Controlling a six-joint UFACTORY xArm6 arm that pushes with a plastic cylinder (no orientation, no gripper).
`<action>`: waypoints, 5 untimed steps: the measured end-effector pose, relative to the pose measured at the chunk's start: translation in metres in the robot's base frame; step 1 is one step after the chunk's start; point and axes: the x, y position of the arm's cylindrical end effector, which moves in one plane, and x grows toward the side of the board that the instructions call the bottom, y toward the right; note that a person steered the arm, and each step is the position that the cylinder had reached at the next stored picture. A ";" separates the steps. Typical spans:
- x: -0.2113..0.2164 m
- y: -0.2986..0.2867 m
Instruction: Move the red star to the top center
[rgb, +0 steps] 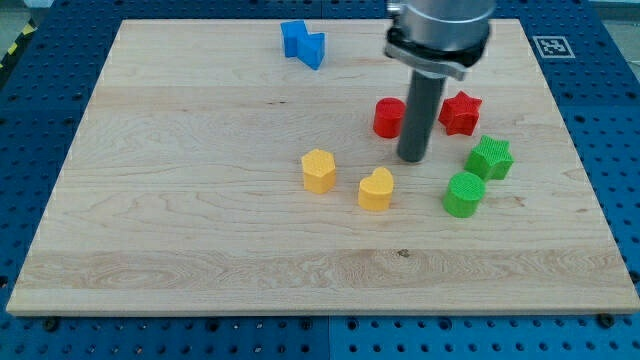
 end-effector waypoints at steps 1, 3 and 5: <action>-0.006 0.029; -0.014 0.045; -0.048 0.048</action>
